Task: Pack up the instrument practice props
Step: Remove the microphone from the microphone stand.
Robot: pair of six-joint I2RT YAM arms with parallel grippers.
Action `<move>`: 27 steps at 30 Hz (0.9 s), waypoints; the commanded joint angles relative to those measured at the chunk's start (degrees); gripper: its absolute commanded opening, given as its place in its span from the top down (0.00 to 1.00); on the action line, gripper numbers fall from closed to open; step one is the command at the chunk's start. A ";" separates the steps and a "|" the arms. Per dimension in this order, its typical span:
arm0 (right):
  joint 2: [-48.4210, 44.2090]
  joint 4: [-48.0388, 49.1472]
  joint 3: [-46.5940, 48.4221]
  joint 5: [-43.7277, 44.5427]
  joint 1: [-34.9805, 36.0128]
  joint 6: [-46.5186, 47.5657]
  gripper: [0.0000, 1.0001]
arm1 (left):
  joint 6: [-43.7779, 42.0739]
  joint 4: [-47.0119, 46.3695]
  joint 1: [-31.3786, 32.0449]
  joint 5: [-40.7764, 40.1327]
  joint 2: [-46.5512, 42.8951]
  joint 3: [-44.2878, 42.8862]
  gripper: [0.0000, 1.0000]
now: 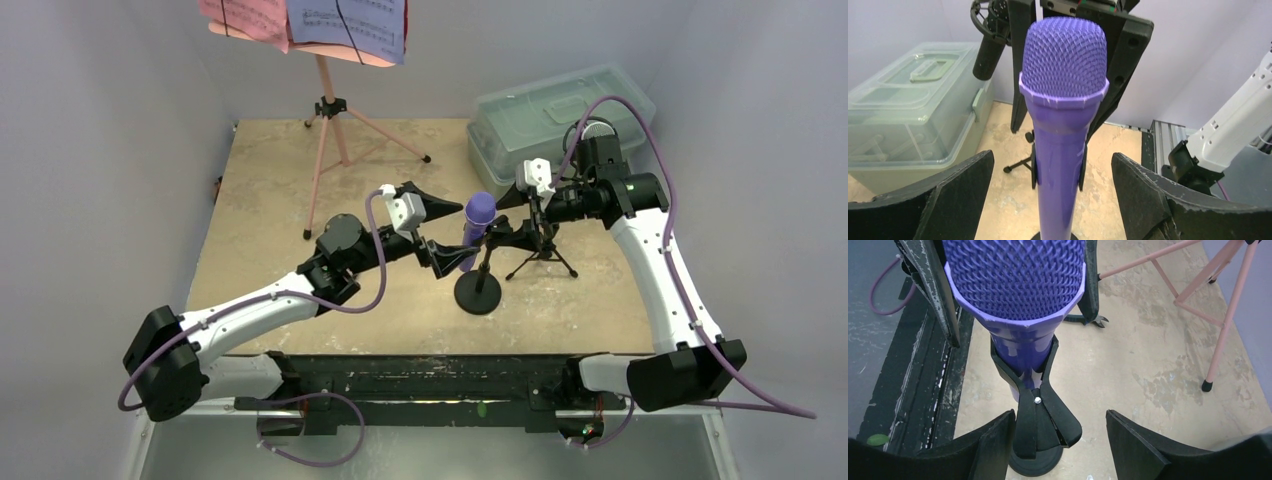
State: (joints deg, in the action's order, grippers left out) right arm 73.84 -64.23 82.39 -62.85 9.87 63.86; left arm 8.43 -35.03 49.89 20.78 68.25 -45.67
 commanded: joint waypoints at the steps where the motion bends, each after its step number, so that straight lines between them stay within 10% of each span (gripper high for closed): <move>1: -1.39 1.91 0.73 0.57 0.36 -1.51 0.31 | -0.08 -7.59 -0.41 0.90 2.34 -3.99 0.14; 13: -1.77 2.97 -0.23 0.89 0.39 -2.11 0.43 | 4.57 -14.05 -0.32 2.49 7.24 -5.34 0.30; 20: -2.70 3.77 -1.10 1.65 0.40 -2.65 0.80 | 6.64 -17.07 -0.40 2.72 7.62 -5.04 0.99; 22: -3.54 4.57 -1.77 2.03 0.40 -3.34 0.98 | 6.29 -17.10 -0.38 1.48 6.45 -4.47 1.00; 27: -6.08 7.70 -4.54 2.44 0.38 -6.29 1.00 | 4.18 -15.77 -0.40 -1.55 2.58 -2.83 1.00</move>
State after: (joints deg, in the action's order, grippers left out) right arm 70.19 -60.40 79.72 -60.97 10.09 59.94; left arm 13.91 -47.37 49.89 21.65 75.40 -48.49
